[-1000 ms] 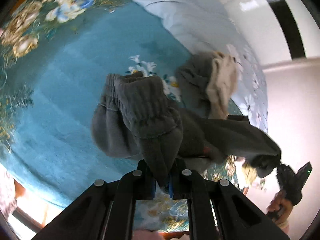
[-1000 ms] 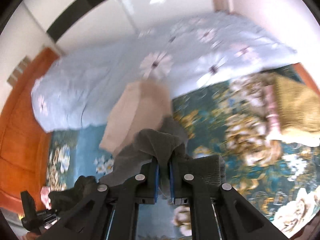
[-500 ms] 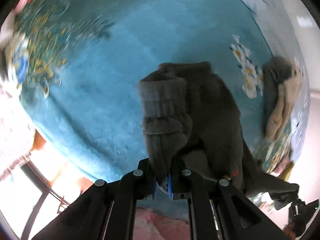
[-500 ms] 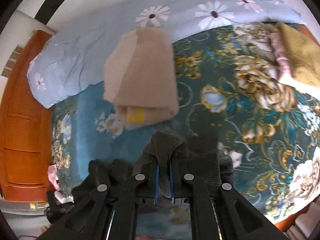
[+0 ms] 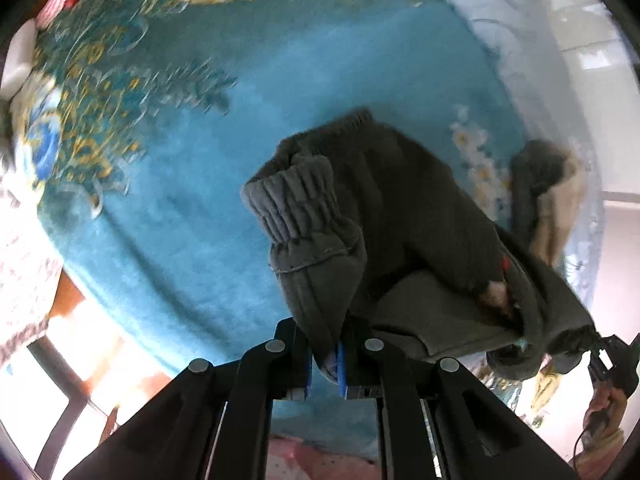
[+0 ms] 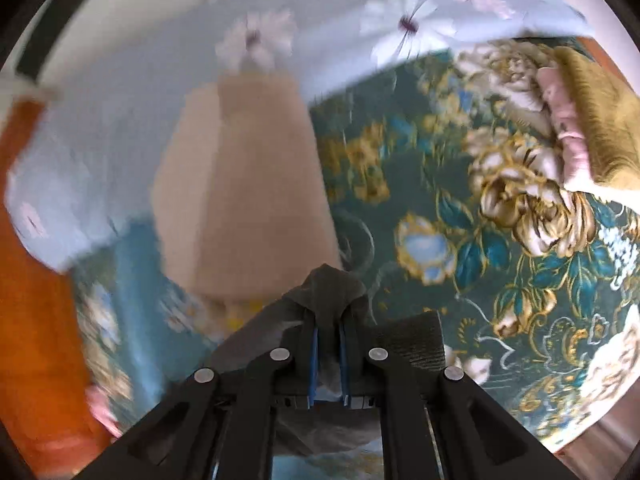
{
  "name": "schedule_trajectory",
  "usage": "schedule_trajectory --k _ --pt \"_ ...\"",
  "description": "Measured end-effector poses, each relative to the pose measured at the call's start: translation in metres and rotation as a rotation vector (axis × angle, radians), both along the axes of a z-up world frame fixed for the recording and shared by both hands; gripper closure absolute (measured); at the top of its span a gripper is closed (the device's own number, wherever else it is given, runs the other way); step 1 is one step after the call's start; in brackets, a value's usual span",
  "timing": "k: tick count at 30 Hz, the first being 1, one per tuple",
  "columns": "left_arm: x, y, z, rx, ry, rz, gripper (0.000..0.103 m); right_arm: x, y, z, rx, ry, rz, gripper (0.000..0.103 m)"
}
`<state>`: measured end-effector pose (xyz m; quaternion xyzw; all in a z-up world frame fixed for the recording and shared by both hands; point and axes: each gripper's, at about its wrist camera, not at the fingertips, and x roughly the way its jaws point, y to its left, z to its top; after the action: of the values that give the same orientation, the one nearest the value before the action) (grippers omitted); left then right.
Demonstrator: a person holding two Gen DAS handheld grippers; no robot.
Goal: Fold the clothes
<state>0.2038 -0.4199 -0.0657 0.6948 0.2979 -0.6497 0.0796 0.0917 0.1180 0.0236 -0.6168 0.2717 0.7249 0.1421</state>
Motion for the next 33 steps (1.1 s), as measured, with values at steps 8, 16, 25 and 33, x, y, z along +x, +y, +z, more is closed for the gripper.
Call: schedule_trajectory --k 8,16,25,33 --pt "-0.010 0.009 -0.001 -0.032 -0.038 -0.059 0.092 0.002 0.012 -0.004 -0.006 0.028 0.000 0.090" --pt "-0.025 0.019 0.006 -0.083 -0.055 -0.106 0.089 0.019 0.034 -0.001 -0.038 0.086 -0.030 0.055" --pt "-0.029 0.030 0.005 -0.139 -0.093 -0.113 0.086 0.087 0.072 -0.003 -0.092 0.162 -0.153 0.042" --pt "-0.024 0.038 0.014 -0.189 -0.103 -0.083 0.086 0.124 -0.054 -0.079 -0.212 -0.048 0.271 0.039"
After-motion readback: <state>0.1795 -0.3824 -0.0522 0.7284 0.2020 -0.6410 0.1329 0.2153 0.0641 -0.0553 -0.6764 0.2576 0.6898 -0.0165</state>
